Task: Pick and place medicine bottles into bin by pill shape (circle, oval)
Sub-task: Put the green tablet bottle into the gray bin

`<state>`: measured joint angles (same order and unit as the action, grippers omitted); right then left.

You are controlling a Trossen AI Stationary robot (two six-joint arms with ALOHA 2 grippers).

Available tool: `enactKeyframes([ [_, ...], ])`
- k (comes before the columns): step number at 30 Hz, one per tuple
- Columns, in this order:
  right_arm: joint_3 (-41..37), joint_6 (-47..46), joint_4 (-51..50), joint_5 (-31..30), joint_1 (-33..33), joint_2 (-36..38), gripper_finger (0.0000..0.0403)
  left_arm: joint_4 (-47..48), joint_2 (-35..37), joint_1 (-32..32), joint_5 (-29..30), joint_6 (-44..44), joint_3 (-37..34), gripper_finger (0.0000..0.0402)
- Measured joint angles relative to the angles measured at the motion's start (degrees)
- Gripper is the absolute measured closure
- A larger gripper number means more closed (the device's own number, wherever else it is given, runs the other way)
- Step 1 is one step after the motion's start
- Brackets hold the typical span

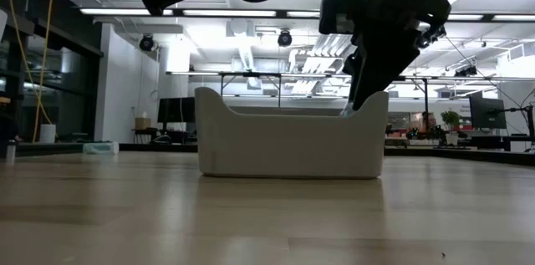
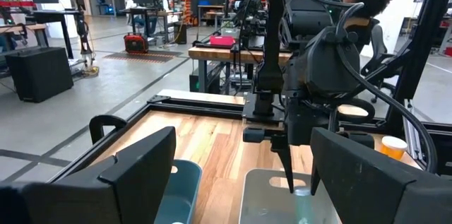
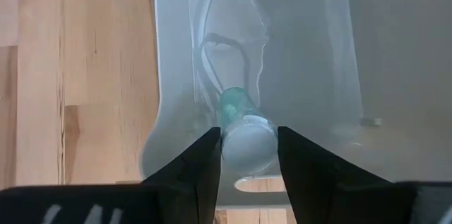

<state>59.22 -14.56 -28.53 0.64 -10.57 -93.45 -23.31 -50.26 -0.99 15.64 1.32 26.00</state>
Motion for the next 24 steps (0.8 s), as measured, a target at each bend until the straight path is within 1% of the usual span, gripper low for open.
enactKeyframes([
  [4, 0.00, -0.47, 0.07, 0.02, 0.07, 0.00, 0.0267, 0.00, 0.00, 0.02, 0.00, 0.00, 0.00, 0.0083],
  [9, 0.00, 0.10, 0.24, -0.20, 0.07, 0.00, 0.0220, 0.40, 0.00, 0.00, 0.00, 0.00, 0.00, 0.0083],
  [13, 0.00, 2.97, 0.72, -0.61, 0.07, 0.03, 0.0190, 1.07, 0.00, 0.01, 0.00, 0.00, 0.00, 0.0083],
  [17, -0.04, 7.30, 3.48, -0.71, -0.17, 2.39, 0.0182, 1.20, 0.00, 0.01, 0.00, 0.00, 0.00, 0.0083],
  [19, -0.04, 9.32, 4.43, -2.78, -0.87, 4.77, 0.0181, 1.20, 0.00, 0.02, 0.00, 0.00, 0.00, 0.0083],
  [21, -0.20, 10.52, 6.07, -6.15, -1.84, 7.24, 0.0181, 1.20, 0.00, 0.01, 0.00, 0.00, 0.00, 0.0083],
  [24, -4.22, 11.69, 13.00, -9.83, -3.18, 11.78, 0.0181, 1.23, 0.00, 0.00, 0.00, 0.00, 0.00, 0.0083],
])
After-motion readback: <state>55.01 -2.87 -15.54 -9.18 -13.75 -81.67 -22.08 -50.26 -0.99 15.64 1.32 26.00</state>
